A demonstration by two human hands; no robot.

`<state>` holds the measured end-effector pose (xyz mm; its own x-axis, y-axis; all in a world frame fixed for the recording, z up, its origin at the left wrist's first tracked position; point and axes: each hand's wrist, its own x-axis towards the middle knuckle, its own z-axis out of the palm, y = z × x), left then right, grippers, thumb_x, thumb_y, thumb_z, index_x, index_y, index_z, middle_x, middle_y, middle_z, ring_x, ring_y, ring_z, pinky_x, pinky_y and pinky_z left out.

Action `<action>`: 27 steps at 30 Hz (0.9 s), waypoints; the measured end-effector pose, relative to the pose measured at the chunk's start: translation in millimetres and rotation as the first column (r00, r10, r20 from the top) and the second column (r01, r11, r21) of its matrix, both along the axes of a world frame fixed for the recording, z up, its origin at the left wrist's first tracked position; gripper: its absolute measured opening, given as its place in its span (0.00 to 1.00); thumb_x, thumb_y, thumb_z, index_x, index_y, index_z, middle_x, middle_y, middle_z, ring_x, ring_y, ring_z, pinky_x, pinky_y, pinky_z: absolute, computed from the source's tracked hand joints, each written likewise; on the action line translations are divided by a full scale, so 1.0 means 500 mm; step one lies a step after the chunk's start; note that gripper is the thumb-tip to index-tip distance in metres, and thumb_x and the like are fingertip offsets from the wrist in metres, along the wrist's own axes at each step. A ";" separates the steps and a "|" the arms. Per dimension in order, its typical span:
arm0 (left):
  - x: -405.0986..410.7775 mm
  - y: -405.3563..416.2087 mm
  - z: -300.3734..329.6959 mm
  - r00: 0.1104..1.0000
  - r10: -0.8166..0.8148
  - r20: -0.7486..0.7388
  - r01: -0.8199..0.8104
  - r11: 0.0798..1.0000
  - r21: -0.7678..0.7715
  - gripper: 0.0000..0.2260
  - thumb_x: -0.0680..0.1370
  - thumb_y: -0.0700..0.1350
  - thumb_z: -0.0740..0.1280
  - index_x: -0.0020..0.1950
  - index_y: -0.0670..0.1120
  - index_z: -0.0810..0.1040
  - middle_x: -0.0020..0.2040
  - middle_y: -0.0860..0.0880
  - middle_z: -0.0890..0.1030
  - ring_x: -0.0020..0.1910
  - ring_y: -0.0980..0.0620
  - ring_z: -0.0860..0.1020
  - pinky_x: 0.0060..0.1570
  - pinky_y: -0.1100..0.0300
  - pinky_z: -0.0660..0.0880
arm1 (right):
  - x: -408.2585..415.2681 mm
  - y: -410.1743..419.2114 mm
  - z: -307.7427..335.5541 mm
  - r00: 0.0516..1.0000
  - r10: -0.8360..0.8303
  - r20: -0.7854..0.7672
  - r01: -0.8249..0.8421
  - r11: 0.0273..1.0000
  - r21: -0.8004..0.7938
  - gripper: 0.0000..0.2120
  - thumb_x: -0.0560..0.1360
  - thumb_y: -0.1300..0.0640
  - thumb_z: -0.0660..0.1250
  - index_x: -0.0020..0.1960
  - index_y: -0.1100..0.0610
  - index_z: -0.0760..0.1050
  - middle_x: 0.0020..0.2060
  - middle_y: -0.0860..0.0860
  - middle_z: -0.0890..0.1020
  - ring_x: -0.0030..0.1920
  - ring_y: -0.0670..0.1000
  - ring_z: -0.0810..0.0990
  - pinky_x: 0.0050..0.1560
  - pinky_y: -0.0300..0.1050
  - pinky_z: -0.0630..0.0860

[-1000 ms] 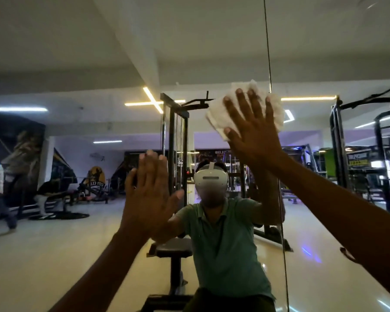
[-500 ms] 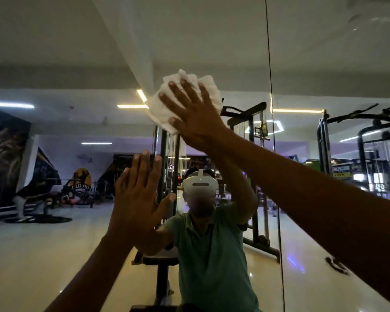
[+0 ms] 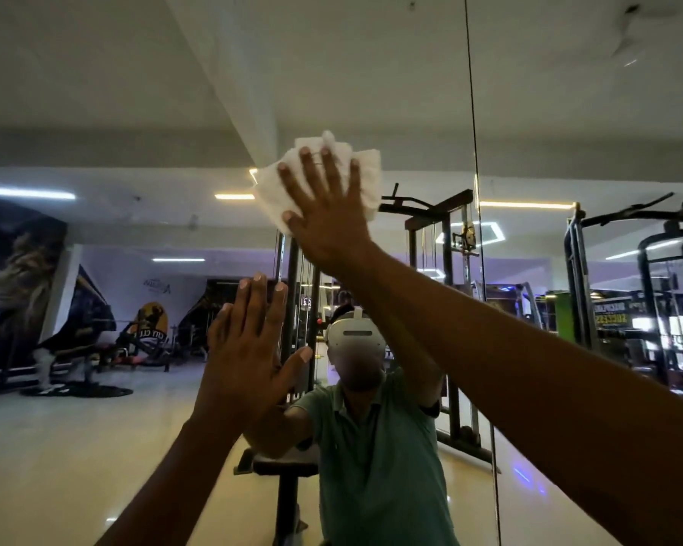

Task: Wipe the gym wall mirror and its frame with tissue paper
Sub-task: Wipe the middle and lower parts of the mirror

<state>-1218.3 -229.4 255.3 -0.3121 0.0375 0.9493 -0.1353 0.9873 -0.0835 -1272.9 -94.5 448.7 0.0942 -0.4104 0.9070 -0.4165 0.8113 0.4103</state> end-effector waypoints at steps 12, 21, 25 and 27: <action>-0.001 -0.011 -0.001 1.000 0.005 0.026 -0.004 1.000 -0.020 0.42 0.79 0.72 0.42 0.85 0.48 0.43 0.85 0.45 0.38 0.84 0.44 0.40 0.80 0.46 0.41 | -0.079 0.273 -0.069 0.998 0.047 0.044 -0.048 0.999 0.010 0.32 0.84 0.38 0.46 0.86 0.47 0.48 0.85 0.55 0.47 0.85 0.59 0.42 0.81 0.68 0.41; -0.003 -0.006 -0.004 1.000 0.010 0.016 -0.009 1.000 -0.009 0.40 0.80 0.70 0.46 0.85 0.49 0.42 0.85 0.45 0.38 0.84 0.44 0.40 0.80 0.46 0.40 | -0.028 0.044 -0.047 1.000 0.012 -0.001 -0.012 0.999 -0.044 0.34 0.85 0.37 0.48 0.86 0.48 0.46 0.85 0.58 0.46 0.84 0.64 0.42 0.78 0.72 0.43; 0.007 -0.015 -0.005 0.999 0.027 0.030 -0.026 0.999 -0.023 0.40 0.80 0.70 0.48 0.85 0.51 0.40 0.85 0.47 0.38 0.84 0.46 0.40 0.79 0.48 0.37 | -0.041 0.082 -0.080 0.998 0.045 -0.036 -0.039 0.988 0.150 0.32 0.85 0.39 0.49 0.86 0.49 0.49 0.85 0.58 0.48 0.84 0.62 0.43 0.80 0.68 0.39; 0.013 -0.021 -0.005 0.998 0.028 0.048 -0.027 0.999 -0.035 0.40 0.79 0.71 0.47 0.85 0.51 0.40 0.85 0.47 0.37 0.84 0.46 0.39 0.80 0.43 0.42 | -0.061 0.139 -0.104 0.999 0.046 -0.026 -0.042 0.990 0.136 0.32 0.85 0.39 0.49 0.86 0.49 0.49 0.85 0.58 0.48 0.84 0.61 0.44 0.81 0.67 0.38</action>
<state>-1211.8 -239.9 252.9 -0.3593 0.0605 0.9312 -0.1575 0.9797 -0.1244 -1303.4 -24.8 396.7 0.1405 -0.5238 0.8402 -0.4365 0.7289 0.5274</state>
